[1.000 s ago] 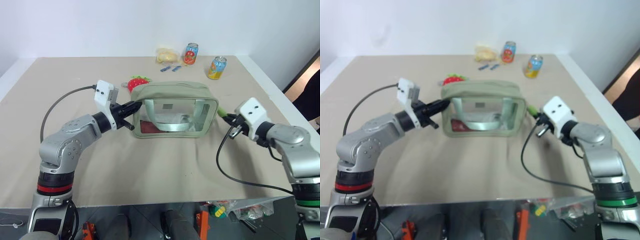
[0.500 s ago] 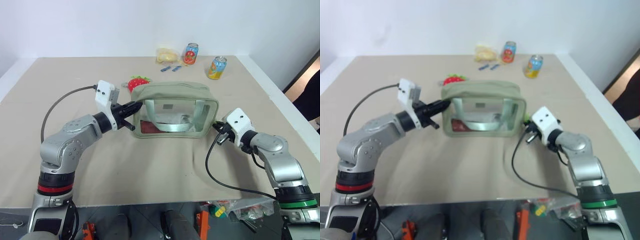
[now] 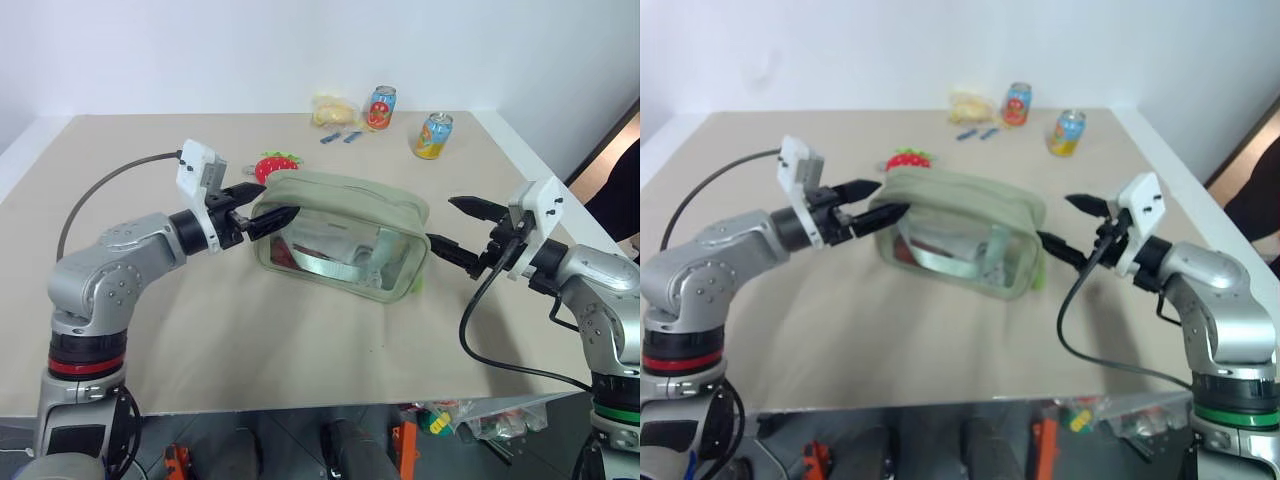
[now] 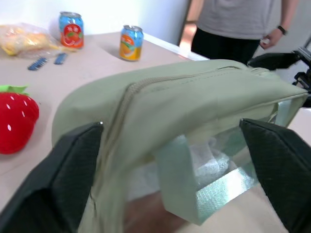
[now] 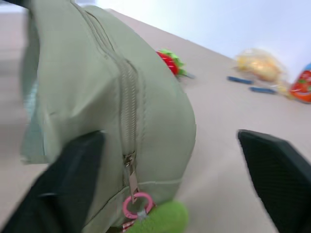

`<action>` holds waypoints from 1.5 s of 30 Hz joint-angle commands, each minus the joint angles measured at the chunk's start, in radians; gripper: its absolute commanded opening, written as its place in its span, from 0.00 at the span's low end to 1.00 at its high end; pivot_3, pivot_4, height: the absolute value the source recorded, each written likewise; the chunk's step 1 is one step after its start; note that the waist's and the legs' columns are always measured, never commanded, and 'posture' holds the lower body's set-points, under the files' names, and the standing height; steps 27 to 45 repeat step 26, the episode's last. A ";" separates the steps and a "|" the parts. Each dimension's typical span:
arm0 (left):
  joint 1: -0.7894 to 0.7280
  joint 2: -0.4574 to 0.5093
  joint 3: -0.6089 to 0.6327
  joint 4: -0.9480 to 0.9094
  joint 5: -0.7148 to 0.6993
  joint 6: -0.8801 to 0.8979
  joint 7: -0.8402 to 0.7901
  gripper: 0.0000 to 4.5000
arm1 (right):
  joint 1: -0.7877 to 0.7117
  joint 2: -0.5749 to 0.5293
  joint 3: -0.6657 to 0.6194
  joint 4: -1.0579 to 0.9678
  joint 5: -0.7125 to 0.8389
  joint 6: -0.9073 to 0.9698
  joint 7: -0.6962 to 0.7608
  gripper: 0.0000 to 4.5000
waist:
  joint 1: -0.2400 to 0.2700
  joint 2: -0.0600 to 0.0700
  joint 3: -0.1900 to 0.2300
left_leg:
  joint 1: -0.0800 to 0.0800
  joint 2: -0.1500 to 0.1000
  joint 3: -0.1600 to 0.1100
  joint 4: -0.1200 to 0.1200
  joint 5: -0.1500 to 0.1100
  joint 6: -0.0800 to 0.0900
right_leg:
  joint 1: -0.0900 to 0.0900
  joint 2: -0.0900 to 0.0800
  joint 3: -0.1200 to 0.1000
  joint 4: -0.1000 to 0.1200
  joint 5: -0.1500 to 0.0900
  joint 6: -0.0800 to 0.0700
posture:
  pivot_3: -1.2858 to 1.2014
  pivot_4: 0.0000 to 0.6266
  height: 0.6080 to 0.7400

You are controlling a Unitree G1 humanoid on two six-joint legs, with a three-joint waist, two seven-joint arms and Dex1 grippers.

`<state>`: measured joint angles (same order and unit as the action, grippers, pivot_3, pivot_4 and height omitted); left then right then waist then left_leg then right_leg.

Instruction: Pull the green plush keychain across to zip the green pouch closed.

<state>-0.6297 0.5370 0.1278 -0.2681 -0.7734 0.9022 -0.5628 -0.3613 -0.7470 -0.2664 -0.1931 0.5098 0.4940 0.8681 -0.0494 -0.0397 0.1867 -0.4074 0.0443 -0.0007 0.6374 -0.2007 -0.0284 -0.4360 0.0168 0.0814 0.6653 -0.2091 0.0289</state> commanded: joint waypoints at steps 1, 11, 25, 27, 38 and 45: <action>-0.019 0.016 0.015 -0.023 -0.007 -0.008 -0.016 1.00 | -0.009 -0.007 -0.021 -0.037 0.013 -0.019 -0.009 1.00 | 0.001 0.000 0.000 | 0.000 0.000 0.000 0.000 0.000 0.000 | 0.000 0.000 0.000 0.000 0.000 0.000 | 0.52 0.24 1.00; 0.017 0.015 0.014 -0.046 0.058 -0.085 -0.009 1.00 | -0.054 0.019 -0.099 -0.031 0.028 -0.031 -0.127 1.00 | 0.001 0.000 0.000 | 0.000 0.000 0.000 0.000 0.000 0.000 | 0.000 0.000 0.000 0.000 0.000 0.000 | 0.52 0.24 1.00; 0.308 0.029 0.110 -0.209 0.182 -0.240 0.071 1.00 | 0.260 0.011 -0.227 -0.396 0.192 0.203 -0.261 1.00 | 0.000 0.000 0.000 | 0.000 0.001 0.001 -0.001 0.000 0.000 | 0.000 0.000 0.001 0.000 -0.001 -0.001 | 0.52 0.24 1.00; 0.355 0.035 0.108 -0.228 0.197 -0.247 0.072 1.00 | 0.287 0.023 -0.222 -0.409 0.181 0.193 -0.272 1.00 | 0.000 0.000 0.000 | 0.001 0.001 0.001 -0.001 0.000 0.000 | 0.000 0.001 0.001 0.000 -0.001 -0.001 | 0.52 0.24 1.00; 0.355 0.035 0.108 -0.228 0.197 -0.247 0.072 1.00 | 0.287 0.023 -0.222 -0.409 0.181 0.193 -0.272 1.00 | 0.000 0.000 0.000 | 0.001 0.001 0.001 -0.001 0.000 0.000 | 0.000 0.001 0.001 0.000 -0.001 -0.001 | 0.52 0.24 1.00; 0.355 0.035 0.108 -0.228 0.197 -0.247 0.072 1.00 | 0.287 0.023 -0.222 -0.409 0.181 0.193 -0.272 1.00 | 0.000 0.000 0.000 | 0.001 0.001 0.001 -0.001 0.000 0.000 | 0.000 0.001 0.001 0.000 -0.001 -0.001 | 0.52 0.24 1.00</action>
